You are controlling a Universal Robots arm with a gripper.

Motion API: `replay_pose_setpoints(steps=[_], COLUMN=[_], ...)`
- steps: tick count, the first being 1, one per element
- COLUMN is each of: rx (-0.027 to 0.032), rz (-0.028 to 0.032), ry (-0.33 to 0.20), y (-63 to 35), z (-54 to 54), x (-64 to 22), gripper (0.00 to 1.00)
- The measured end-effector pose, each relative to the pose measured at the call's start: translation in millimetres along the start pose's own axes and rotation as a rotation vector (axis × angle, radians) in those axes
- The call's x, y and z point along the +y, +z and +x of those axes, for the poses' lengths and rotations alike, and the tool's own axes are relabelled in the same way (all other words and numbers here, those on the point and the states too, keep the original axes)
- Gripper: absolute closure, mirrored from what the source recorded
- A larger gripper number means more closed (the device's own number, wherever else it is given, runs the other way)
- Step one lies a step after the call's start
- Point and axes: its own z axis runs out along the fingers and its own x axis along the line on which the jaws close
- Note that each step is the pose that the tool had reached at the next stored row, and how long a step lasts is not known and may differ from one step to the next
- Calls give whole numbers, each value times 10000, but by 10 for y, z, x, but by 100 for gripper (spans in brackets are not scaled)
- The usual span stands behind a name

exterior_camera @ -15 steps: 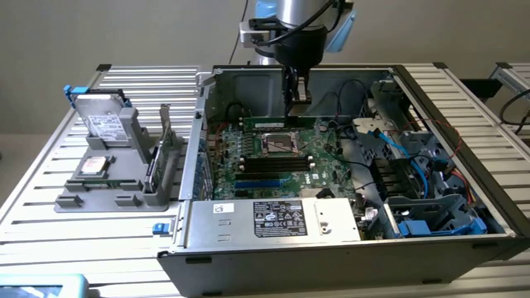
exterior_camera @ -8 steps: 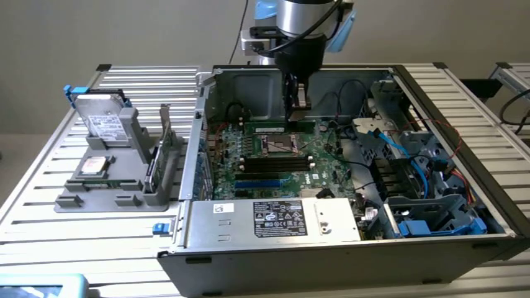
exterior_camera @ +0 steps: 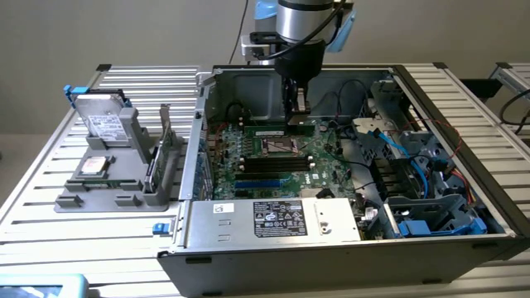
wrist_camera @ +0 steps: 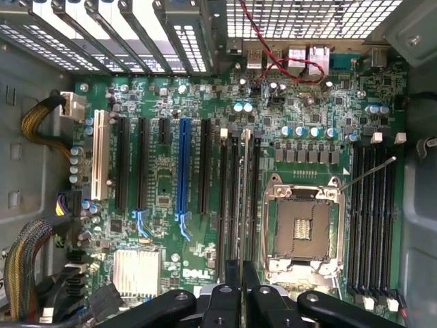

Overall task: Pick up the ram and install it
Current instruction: 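Insert the ram into the slot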

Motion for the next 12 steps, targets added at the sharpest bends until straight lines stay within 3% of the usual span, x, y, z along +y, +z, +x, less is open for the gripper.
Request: replay_pose_setpoints(steps=[12], rx=[-3], rz=[-12], ry=[0], y=[55], z=[-4], x=[0], gripper=[87])
